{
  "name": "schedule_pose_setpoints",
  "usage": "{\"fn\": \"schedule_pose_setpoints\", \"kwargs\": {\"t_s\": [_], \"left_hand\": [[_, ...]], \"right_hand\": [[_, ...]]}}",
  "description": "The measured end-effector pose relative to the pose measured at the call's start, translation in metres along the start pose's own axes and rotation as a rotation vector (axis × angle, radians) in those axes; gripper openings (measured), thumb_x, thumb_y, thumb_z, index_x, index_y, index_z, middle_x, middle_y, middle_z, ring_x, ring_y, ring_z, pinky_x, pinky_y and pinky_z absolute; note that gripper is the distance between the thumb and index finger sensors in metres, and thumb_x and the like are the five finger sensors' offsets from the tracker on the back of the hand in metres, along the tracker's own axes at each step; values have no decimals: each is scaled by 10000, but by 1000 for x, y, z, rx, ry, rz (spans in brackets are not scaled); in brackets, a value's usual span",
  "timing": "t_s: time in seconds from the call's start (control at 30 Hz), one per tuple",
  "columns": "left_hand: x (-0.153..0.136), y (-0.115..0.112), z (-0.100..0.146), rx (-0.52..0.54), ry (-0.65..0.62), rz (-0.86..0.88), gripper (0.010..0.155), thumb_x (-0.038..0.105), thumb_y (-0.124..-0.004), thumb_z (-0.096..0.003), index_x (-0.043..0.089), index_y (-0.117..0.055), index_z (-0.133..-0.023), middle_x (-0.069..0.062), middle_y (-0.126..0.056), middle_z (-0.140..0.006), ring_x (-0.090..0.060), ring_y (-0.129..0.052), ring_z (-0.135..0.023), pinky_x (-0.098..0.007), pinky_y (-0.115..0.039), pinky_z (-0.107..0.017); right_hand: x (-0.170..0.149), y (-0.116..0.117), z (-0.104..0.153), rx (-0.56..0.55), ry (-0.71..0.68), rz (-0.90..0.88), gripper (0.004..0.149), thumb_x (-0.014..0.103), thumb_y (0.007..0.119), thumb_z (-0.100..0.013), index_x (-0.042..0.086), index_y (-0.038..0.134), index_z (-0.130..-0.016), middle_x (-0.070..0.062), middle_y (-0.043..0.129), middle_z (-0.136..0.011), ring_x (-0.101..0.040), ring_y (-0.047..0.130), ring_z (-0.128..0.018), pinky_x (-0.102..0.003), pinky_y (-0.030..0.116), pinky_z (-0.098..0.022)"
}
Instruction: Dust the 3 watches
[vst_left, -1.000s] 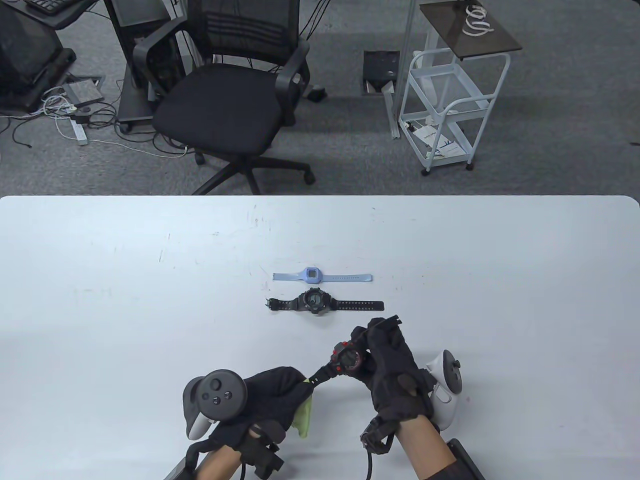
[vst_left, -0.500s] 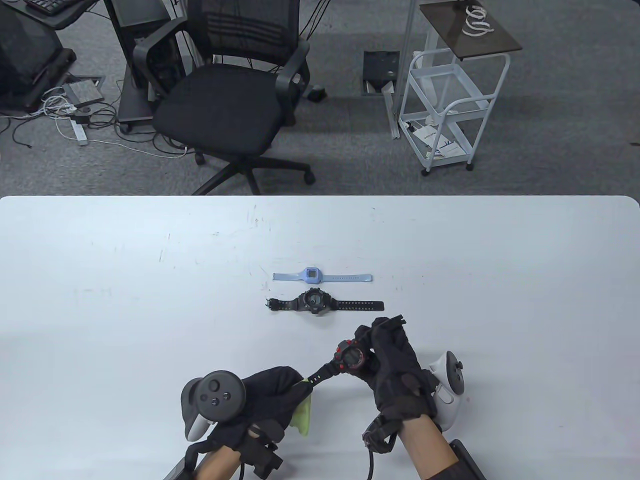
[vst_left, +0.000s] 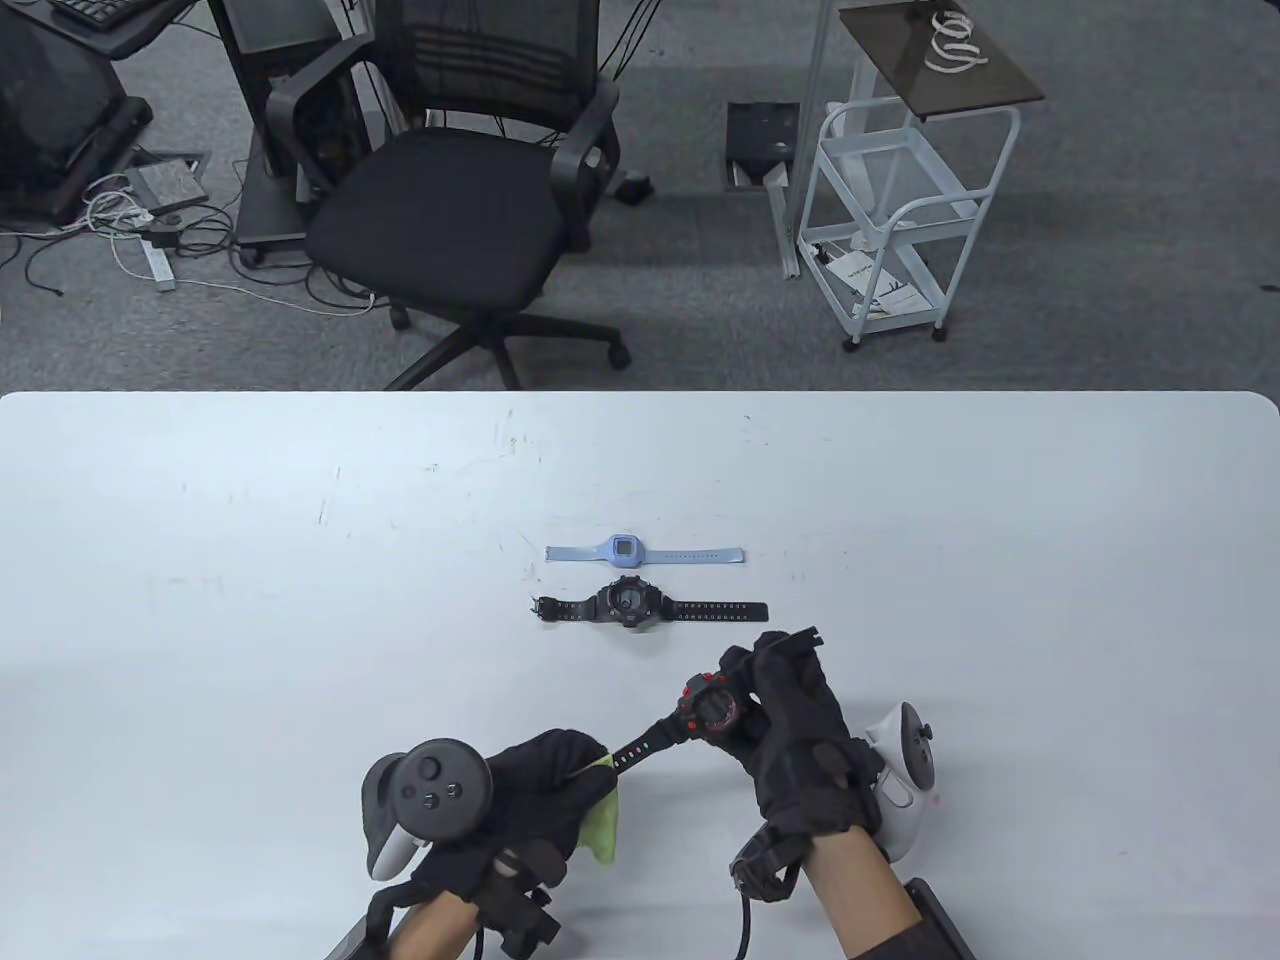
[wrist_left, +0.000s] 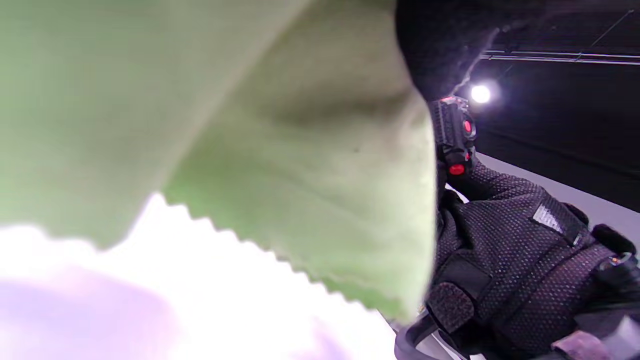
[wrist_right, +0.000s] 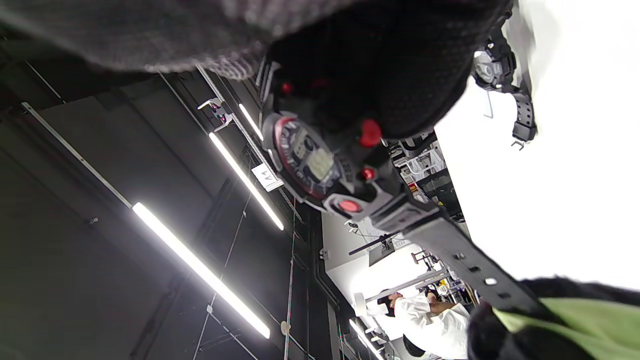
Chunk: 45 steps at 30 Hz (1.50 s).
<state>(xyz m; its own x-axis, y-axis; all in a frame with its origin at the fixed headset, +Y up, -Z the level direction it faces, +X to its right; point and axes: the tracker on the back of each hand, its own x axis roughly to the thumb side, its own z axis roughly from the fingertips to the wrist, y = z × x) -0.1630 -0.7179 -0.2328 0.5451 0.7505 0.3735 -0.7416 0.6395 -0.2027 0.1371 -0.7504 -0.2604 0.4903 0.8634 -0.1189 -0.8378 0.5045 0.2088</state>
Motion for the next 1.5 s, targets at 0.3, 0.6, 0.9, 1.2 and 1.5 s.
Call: {"fn": "schedule_pose_setpoints", "kwargs": {"t_s": [0.3,0.6,0.9,1.2,1.5], "left_hand": [[-1,1,1,-6,13,-5,431,437,-824,-469,125,-955,-735,-95,-1000,-603,-263,-1031,-390,-579,-836,-475],[-1,3,1,28,9,11,422,464,-850,-467,127,-978,-687,-101,-1009,-564,-262,-1031,-361,-577,-840,-463],[-2,7,4,53,8,12,422,493,-860,-464,139,-990,-655,-89,-1017,-538,-255,-1033,-341,-571,-848,-454],[-1,11,5,71,18,-33,434,530,-880,-457,140,-1000,-606,-67,-1020,-484,-235,-1028,-296,-557,-862,-431],[0,12,5,75,11,-49,432,535,-880,-463,139,-999,-588,-55,-1019,-460,-225,-1027,-274,-549,-870,-419]], "right_hand": [[1,-3,0,-9,-4,-13,435,454,667,-690,322,508,-1073,29,731,-1036,-189,945,-853,-404,856,-590],[3,-4,1,-12,-12,-25,436,455,665,-690,323,504,-1074,31,728,-1037,-184,943,-854,-402,856,-591],[5,-6,1,-17,-20,-41,437,455,664,-690,323,504,-1074,29,730,-1036,-184,943,-854,-403,853,-593],[5,-9,2,-30,-22,-48,437,454,665,-690,321,505,-1074,31,728,-1037,-184,945,-852,-405,853,-592],[8,-11,3,-36,-32,-51,436,454,665,-690,321,506,-1074,28,732,-1035,-186,944,-852,-406,853,-591]]}}
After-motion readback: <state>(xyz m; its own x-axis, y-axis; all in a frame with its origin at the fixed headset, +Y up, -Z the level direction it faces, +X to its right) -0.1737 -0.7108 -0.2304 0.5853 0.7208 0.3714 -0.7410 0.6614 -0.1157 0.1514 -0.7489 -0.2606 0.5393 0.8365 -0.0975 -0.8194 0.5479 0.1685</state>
